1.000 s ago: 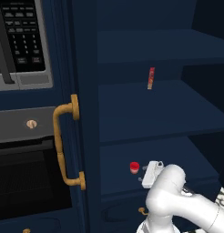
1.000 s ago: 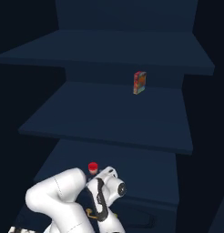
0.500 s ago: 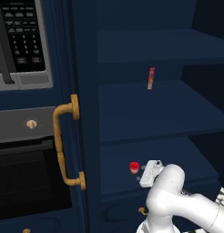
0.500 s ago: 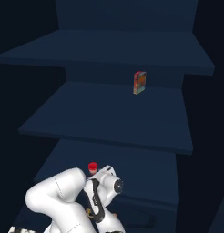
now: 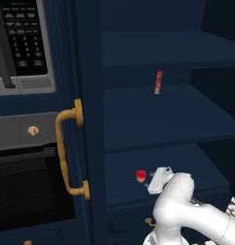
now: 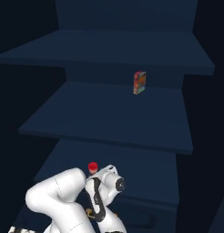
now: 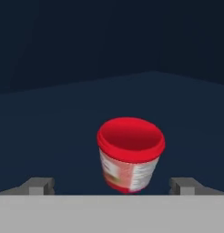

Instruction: Pick the jam and place it on the digital scale for weighing, and close the cabinet.

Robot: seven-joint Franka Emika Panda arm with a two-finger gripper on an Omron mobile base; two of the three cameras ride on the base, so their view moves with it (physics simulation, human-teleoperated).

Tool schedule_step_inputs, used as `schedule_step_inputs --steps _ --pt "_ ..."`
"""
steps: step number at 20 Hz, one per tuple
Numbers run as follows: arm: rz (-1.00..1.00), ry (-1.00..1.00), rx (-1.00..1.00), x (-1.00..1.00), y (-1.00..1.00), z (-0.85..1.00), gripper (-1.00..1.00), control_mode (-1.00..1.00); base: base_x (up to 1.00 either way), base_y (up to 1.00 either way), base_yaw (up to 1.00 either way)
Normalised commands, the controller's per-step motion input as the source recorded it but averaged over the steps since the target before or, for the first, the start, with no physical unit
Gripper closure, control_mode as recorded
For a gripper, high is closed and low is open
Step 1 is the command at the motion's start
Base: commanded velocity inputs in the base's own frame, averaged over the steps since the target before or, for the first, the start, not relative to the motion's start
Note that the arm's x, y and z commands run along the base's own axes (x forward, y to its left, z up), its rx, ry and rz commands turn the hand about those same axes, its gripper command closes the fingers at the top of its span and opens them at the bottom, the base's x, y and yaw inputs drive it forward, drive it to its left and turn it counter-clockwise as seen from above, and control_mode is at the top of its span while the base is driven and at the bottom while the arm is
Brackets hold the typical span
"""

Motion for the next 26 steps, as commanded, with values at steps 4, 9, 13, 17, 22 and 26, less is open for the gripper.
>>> schedule_step_inputs --steps 4,9,13,17,22,26 --pt "0.00 0.02 0.00 0.41 -0.02 0.00 -1.00 -1.00 0.00 0.00 0.00" --pt "0.00 0.05 0.00 0.58 0.07 0.00 -1.00 -1.00 0.00 0.00 0.00" --pt "0.00 0.03 -0.03 0.45 0.29 0.00 -1.00 -1.00 0.00 0.00 0.00" --pt "0.00 0.00 -0.06 0.36 0.59 -0.07 -1.00 -1.00 0.00 0.00 0.00" --pt "0.00 0.00 -0.02 0.42 0.41 -0.07 1.00 -1.00 0.00 0.00 0.00" --pt "0.00 0.00 -0.01 0.27 0.15 -0.01 1.00 -1.00 0.00 0.00 0.00"
